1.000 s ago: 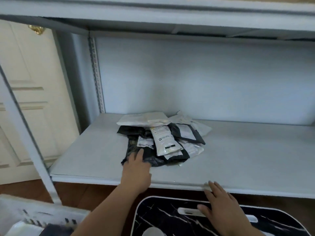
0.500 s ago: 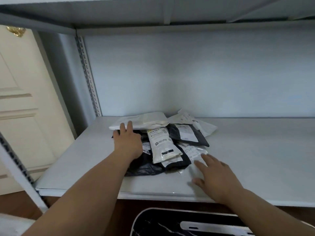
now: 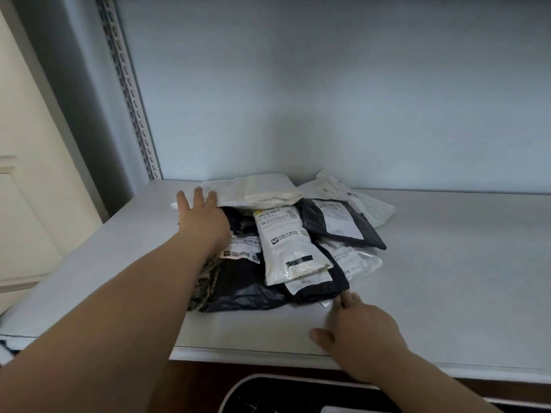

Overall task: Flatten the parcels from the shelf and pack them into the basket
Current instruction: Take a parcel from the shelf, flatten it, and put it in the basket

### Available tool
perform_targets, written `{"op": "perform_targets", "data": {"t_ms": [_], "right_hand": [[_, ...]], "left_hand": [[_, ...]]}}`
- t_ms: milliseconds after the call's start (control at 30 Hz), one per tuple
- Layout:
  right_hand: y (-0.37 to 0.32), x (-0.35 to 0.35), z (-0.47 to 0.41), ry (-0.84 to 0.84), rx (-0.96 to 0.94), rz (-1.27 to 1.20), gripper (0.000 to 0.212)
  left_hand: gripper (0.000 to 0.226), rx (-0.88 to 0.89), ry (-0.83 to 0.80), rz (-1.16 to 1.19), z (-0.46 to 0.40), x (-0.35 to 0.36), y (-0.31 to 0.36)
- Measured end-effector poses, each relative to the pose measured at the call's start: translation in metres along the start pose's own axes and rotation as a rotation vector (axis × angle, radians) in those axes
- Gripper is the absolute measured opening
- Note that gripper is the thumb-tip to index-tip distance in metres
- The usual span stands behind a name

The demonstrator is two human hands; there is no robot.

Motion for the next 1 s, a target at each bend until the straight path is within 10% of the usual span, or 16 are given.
{"op": "perform_targets", "data": {"t_ms": [367,567,1000], "right_hand": [[0.018,-0.007,0.029,0.047,-0.024,-0.415,0.078],[0.04,-0.024,0.111,0.249,0.071,-0.911,0.156],[0.092,-0.066,0.253,0.515,0.156,-2.038,0.066]], "left_hand": [[0.039,0.013,0.571,0.564,0.063,-0.118,-0.04],[0.037,-0.071,0.904,0.933,0.15,-0.203,-0.078],[0.01,-0.074,0.137,1.784,0.329,-0.162,-0.006]]}}
Point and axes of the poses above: each hand's wrist, its own z-axis away from the middle knuckle, its own x-axis out of the palm, y = z × x, the point moved 3 cm from there along -z, towards the middle knuckle
